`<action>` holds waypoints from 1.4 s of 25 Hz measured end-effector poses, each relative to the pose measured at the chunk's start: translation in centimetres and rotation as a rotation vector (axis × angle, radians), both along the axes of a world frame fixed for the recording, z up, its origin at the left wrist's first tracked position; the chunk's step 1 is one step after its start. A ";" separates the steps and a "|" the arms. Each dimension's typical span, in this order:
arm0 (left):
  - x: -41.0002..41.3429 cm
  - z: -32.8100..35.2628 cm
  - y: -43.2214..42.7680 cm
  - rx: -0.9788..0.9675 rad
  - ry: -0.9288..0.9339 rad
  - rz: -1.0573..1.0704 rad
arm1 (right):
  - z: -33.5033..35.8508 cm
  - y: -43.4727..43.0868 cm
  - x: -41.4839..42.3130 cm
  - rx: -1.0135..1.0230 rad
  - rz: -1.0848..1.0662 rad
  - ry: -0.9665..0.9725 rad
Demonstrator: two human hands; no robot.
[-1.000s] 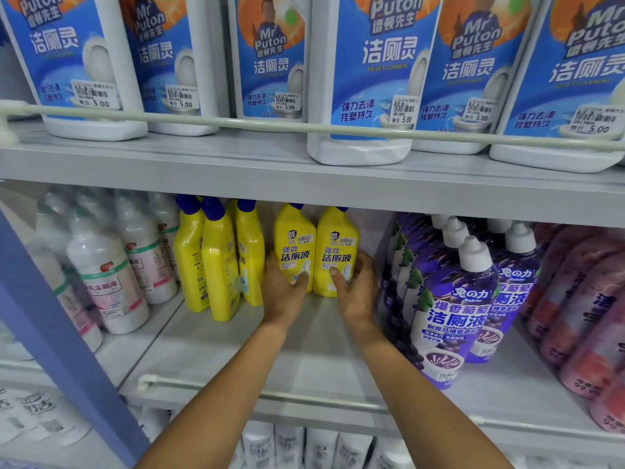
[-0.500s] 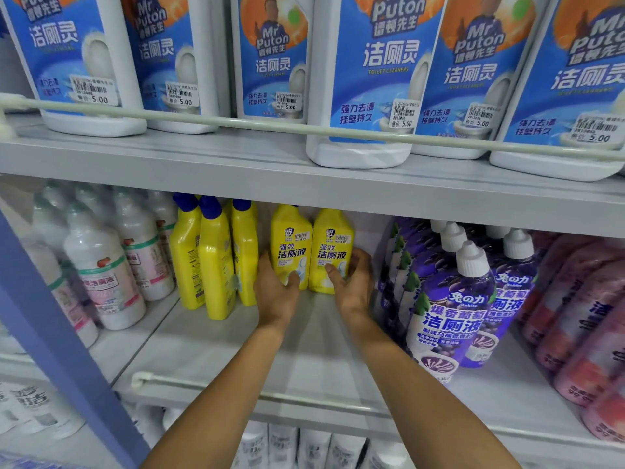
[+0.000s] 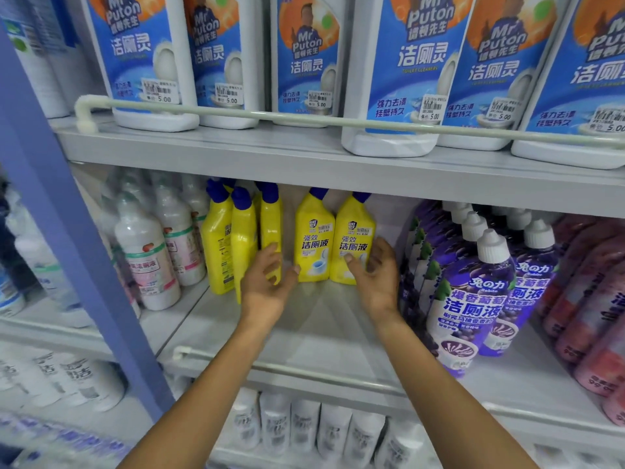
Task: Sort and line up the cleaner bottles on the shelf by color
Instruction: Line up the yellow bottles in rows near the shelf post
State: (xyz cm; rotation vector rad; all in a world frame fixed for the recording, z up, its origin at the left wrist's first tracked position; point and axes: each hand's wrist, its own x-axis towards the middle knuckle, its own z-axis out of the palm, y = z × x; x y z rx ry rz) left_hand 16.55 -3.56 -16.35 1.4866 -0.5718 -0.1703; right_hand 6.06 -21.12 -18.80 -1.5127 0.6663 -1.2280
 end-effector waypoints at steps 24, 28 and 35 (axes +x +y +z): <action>7.1 -0.2 5.9 0.104 -0.198 0.027 | 2.8 10.4 8.9 -0.216 0.144 0.201; 6.3 -0.2 8.3 0.159 -0.218 -0.161 | 2.0 12.6 2.9 -0.148 0.117 0.134; 2.2 0.1 8.1 0.132 -0.210 -0.381 | 2.0 12.4 -4.0 -0.173 0.162 0.248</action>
